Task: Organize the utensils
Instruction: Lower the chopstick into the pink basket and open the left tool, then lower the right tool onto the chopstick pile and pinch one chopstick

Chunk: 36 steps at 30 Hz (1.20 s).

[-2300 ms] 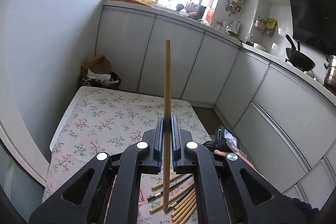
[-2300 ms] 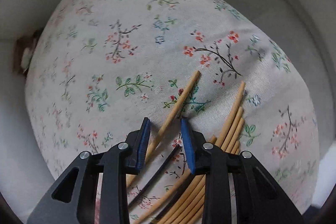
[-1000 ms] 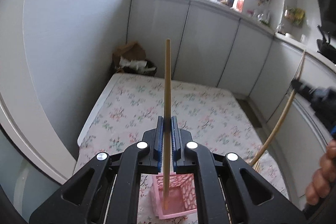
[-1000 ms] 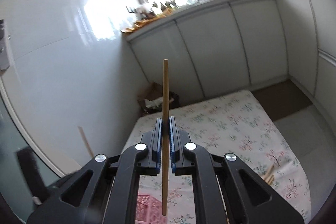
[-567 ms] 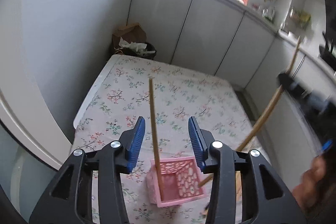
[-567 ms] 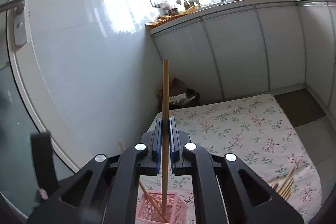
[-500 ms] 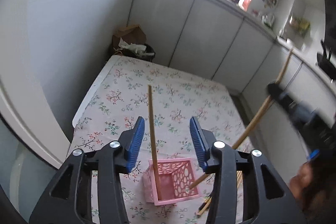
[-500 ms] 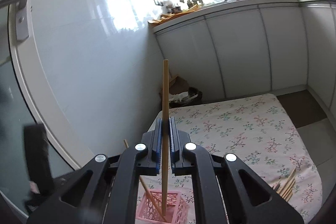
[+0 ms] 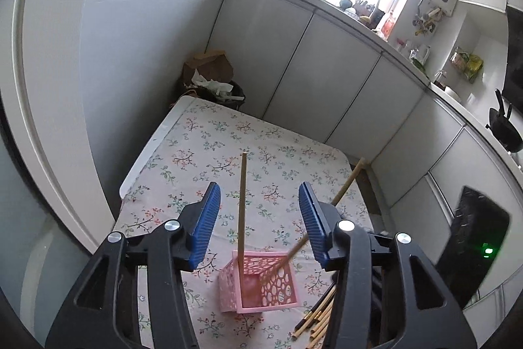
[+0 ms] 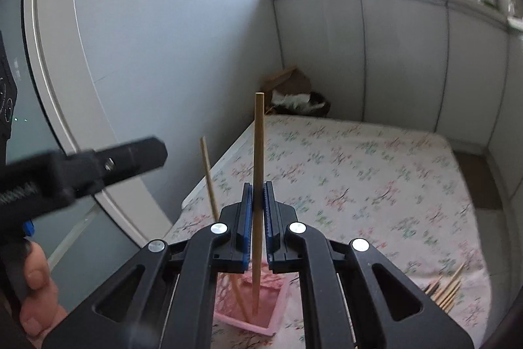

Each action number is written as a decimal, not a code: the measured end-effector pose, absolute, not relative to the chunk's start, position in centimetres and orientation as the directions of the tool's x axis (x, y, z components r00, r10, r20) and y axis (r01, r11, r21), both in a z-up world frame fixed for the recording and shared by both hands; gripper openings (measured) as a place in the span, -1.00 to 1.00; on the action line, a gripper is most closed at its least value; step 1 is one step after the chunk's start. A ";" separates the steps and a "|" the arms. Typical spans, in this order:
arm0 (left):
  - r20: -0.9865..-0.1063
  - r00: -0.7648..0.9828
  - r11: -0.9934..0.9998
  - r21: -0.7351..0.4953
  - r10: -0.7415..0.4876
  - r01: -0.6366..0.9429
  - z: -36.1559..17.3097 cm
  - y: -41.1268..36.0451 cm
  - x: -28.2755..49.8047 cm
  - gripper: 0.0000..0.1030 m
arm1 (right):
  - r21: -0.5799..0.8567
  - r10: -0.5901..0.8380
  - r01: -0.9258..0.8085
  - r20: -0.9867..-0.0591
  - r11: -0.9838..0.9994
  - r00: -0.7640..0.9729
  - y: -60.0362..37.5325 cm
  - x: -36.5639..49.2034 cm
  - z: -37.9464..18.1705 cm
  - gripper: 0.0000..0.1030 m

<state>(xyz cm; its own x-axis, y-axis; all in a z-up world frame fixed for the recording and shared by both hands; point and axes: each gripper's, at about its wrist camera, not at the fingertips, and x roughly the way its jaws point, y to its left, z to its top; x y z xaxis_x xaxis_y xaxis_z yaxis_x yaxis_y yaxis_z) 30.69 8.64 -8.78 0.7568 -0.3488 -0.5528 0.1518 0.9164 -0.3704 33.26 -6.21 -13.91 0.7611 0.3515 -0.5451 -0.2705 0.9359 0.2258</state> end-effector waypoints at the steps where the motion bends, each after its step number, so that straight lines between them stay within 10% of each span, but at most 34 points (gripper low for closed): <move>1: -0.552 0.758 0.917 -0.369 -0.347 0.151 -8.7 8.6 30.6 -0.09 | 0.234 0.354 -0.267 -0.550 0.935 0.756 -6.4 33.3 -13.9 -0.77; 3: -0.552 0.759 0.917 -0.371 -0.346 0.148 -8.7 8.7 30.6 -0.09 | 0.245 0.350 -0.253 -0.552 0.936 0.757 -7.0 33.1 -13.7 -0.53; 20: -0.540 0.738 0.913 -0.284 -0.404 0.292 -8.1 3.3 29.0 -0.09 | 0.389 0.225 0.032 -0.597 0.921 0.770 -21.6 28.5 -10.7 -0.53; 36: -0.709 0.574 0.833 -0.034 -0.409 0.552 -13.4 -10.3 25.9 -0.09 | 0.446 0.322 0.443 -0.888 0.778 0.328 -31.5 27.6 -27.2 -0.53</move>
<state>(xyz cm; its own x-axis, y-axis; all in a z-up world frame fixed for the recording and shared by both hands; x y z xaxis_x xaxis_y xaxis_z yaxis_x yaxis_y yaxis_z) 25.95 -10.27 -13.39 0.5742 -0.4093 -0.7091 0.5516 0.8334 -0.0345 27.61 -31.52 -27.15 0.3276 0.3221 -0.8882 0.4432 0.7778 0.4455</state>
